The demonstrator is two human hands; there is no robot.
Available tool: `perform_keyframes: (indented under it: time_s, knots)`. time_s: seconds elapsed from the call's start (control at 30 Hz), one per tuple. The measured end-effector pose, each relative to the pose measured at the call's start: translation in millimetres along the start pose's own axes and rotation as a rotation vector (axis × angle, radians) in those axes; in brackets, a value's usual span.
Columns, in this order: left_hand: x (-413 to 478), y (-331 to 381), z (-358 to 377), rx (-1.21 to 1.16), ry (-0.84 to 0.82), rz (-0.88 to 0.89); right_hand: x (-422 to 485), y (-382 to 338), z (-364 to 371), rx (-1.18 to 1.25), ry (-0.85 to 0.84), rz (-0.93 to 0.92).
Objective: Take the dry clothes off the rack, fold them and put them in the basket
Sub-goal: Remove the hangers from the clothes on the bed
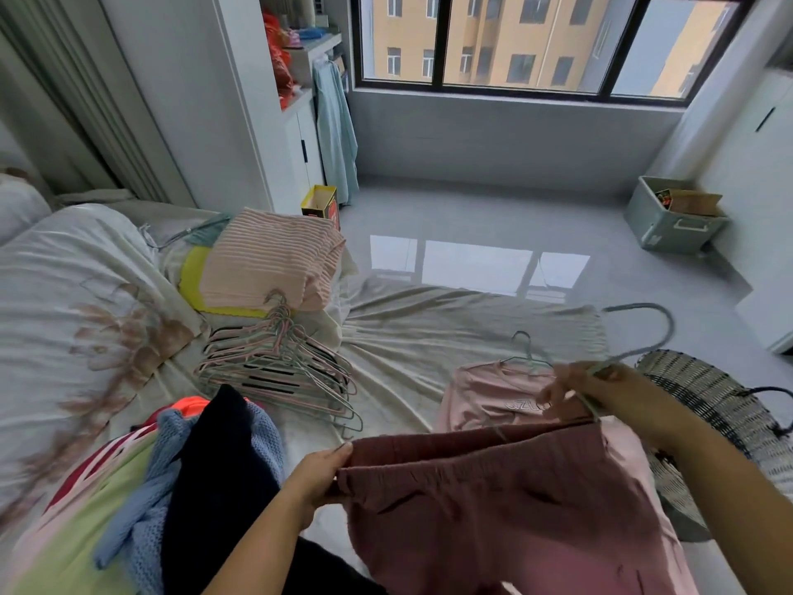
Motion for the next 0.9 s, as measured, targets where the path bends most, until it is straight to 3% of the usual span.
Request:
perform_keyframes:
  time_s: [0.3,0.47,0.67,0.9]
  knots:
    - [-17,-5,4,0.145,0.034,0.135,44,8,-8,0.638,0.324,-0.079]
    - [-31,4,-73,-0.036,0.407,0.182,62,9,-13,0.938,0.391,-0.062]
    - [-58,26,-203,0.231,0.814,0.252,89,47,33,0.839,0.387,0.163]
    - [-60,76,-325,0.504,1.000,0.110,125,59,134,0.463,0.167,0.270]
Point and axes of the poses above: each hand's wrist, its own x-axis towards the middle knuckle, its own z-axis out of the palm, y = z × x, the point moved 2 cm from there along x, towards the middle knuckle, and after that the axes turned 9 degrees about z, right-handed, at the moved point
